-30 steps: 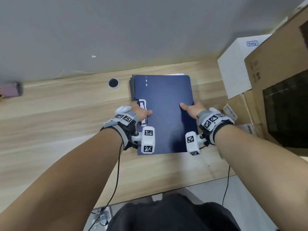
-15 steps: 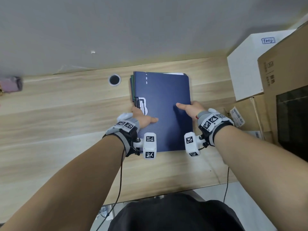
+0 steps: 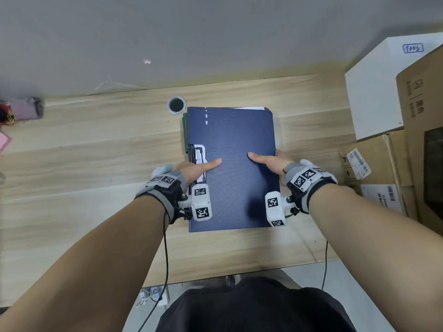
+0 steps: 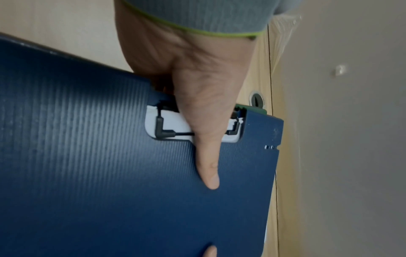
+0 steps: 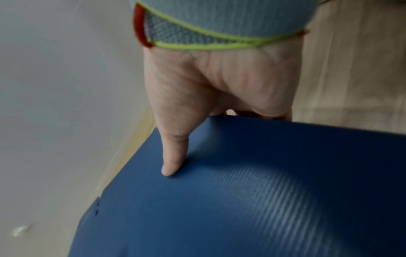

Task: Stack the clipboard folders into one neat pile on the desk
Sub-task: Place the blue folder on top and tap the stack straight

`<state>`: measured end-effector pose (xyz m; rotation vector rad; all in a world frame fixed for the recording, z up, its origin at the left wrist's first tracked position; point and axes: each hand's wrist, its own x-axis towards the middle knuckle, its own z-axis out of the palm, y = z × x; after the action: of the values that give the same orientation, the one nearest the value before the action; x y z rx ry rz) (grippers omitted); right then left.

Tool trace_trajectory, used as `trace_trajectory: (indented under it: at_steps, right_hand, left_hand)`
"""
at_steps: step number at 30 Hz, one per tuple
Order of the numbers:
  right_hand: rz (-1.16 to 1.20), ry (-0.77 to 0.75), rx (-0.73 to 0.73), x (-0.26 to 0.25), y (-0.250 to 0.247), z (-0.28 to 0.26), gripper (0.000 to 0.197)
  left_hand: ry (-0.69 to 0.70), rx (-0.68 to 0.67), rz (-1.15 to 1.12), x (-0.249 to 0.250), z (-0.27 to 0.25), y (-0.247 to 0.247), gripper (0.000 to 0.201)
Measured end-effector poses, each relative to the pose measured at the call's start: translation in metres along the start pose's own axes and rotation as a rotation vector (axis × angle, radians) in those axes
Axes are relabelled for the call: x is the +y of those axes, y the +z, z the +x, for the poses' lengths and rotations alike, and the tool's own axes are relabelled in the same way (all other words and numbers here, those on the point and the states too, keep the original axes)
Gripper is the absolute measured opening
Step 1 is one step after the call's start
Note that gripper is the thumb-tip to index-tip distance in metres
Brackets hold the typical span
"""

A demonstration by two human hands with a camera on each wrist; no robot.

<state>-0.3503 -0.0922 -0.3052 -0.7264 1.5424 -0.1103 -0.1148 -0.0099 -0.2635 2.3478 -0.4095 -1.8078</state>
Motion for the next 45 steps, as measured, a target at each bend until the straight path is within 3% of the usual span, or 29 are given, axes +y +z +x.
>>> trace_trajectory:
  at_steps: [2, 4, 8, 11, 14, 16, 20, 25, 29, 33, 36, 40, 45]
  right_hand:
    - [0.042, -0.046, -0.016, -0.008, 0.012, -0.013, 0.068]
    - [0.072, -0.1, -0.019, -0.017, 0.017, -0.02, 0.052]
    - [0.076, -0.241, -0.021, -0.042, 0.032, -0.039, 0.051]
    - [0.058, -0.376, -0.055, -0.061, 0.043, -0.059, 0.055]
    - [0.004, -0.508, -0.086, -0.079, 0.046, -0.077, 0.057]
    - [-0.054, -0.575, -0.068, -0.088, 0.048, -0.089, 0.06]
    - [-0.109, -0.677, -0.032, -0.093, 0.056, -0.11, 0.048]
    - [-0.084, -0.727, -0.031, -0.087, 0.063, -0.118, 0.043]
    - [-0.131, -0.739, -0.073, -0.088, 0.064, -0.126, 0.038]
    - [-0.02, -0.812, -0.092, -0.1, 0.064, -0.142, 0.038]
    - [0.053, -0.883, -0.105, -0.116, 0.066, -0.159, 0.04]
    - [0.019, -0.909, -0.033, -0.13, 0.074, -0.163, 0.014]
    - [-0.032, -0.888, -0.077, -0.131, 0.071, -0.167, 0.017]
  left_hand:
    - [0.005, 0.007, -0.039, -0.005, -0.002, -0.01, 0.115]
    - [0.0, -0.012, -0.109, -0.008, 0.002, -0.018, 0.102]
    - [0.0, -0.061, -0.219, -0.012, -0.011, -0.041, 0.073]
    - [0.07, 0.031, -0.15, -0.013, -0.027, -0.061, 0.049]
    - [0.185, 0.079, -0.206, -0.011, -0.034, -0.079, 0.064]
    - [0.363, 0.189, -0.228, -0.015, -0.037, -0.092, 0.084]
    - [0.574, 0.345, -0.257, -0.016, -0.059, -0.108, 0.072]
    - [0.625, 0.356, -0.299, -0.027, -0.058, -0.105, 0.065]
    - [0.597, 0.26, -0.197, -0.048, -0.044, -0.112, 0.061]
    - [0.648, 0.19, -0.025, -0.058, -0.045, -0.135, 0.097]
    - [0.782, 0.191, -0.077, -0.047, -0.07, -0.151, 0.113]
    - [0.91, 0.235, -0.166, -0.015, -0.1, -0.156, 0.102]
    - [0.901, 0.286, -0.162, -0.012, -0.11, -0.153, 0.101]
